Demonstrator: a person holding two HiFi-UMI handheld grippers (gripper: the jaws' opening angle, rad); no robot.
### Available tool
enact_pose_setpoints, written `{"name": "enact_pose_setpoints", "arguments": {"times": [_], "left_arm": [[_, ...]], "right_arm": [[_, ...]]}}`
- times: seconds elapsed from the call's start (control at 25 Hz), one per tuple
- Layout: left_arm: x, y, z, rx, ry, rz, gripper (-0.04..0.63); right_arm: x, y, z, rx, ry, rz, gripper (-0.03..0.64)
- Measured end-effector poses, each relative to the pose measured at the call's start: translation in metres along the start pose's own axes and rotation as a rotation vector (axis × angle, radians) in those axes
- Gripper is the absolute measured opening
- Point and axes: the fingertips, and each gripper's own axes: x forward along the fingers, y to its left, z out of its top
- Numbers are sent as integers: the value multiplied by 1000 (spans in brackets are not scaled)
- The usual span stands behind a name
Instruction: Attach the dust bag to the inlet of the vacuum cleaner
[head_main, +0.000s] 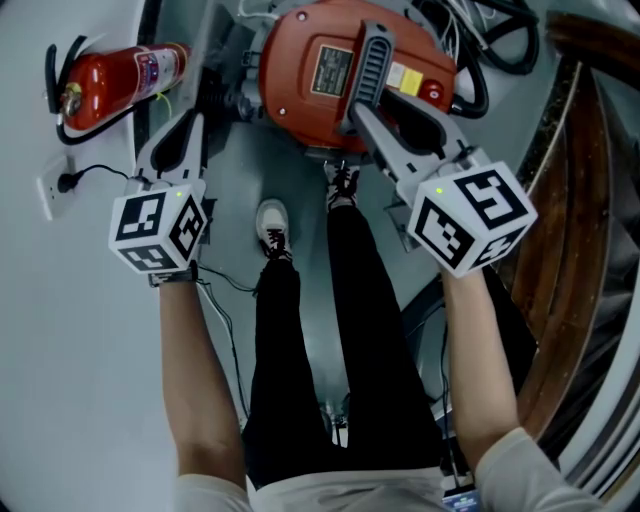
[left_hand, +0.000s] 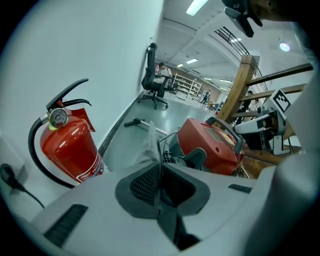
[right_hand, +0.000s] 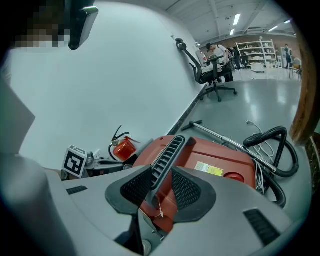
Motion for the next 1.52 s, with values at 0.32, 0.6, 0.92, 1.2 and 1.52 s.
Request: {"name": "enact_pose_setpoints", "arguments": {"times": [0.32,0.6,0.92,1.2,1.52], "left_arm": [[0,-4,0,4,7,-14,23],[2,-10,-1,11,14,-34,26],[2,-13,-1,4,17,-39,26],[3,-20,-2,5,21,-54,29],[4,-24,-2,1,22,-69,31]], "right_arm": [[0,0,0,3,0,0,129],[0,0,0,3,-6,-2,129],[0,0,0,4,-4,1,129],[0,0,0,6,-5,1,128],[0,0,0,9,-6,4,129]]}}
